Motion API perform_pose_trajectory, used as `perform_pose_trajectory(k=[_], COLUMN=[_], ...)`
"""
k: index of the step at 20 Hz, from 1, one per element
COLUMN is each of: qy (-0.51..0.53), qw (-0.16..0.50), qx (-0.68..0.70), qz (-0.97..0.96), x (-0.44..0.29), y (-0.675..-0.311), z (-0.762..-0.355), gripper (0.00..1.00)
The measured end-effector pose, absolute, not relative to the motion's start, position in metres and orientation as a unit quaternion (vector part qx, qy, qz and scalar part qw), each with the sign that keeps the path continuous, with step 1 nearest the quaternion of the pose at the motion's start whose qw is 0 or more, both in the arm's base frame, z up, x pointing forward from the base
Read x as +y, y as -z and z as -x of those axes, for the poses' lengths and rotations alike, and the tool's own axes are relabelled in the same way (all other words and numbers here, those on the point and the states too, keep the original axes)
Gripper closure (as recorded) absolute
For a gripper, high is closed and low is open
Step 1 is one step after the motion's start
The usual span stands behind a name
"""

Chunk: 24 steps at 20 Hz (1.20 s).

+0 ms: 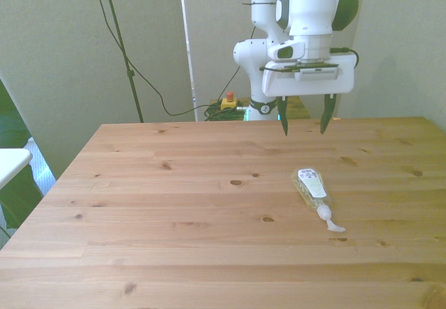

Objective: Stand the sanitizer

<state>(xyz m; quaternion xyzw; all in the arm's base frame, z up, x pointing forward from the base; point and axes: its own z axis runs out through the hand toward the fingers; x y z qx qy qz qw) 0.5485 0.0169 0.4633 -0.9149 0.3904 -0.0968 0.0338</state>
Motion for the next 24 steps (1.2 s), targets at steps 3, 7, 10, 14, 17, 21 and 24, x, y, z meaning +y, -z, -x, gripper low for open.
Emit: perform_pose_trajectory(k=[3, 7, 10, 14, 17, 21, 24], qy=[0.103, 0.111, 0.114, 0.116, 0.114, 0.113, 0.11], qw=[0.035, 0.028, 0.028, 0.026, 0.025, 0.027, 0.028], qx=[0.393, 0.406, 0.415, 0.416, 0.416, 0.416, 0.418], qz=[0.913, 0.907, 0.902, 0.902, 0.902, 0.902, 0.902], x=[0.022, 0.019, 0.016, 0.016, 0.017, 0.021, 0.023], y=[-0.452, -0.436, -0.42, -0.398, -0.385, -0.373, -0.365], z=[-0.582, -0.617, -0.641, -0.665, -0.677, -0.691, -0.696], gripper=[0.0, 0.0, 0.0, 0.0, 0.0, 0.0, 0.0])
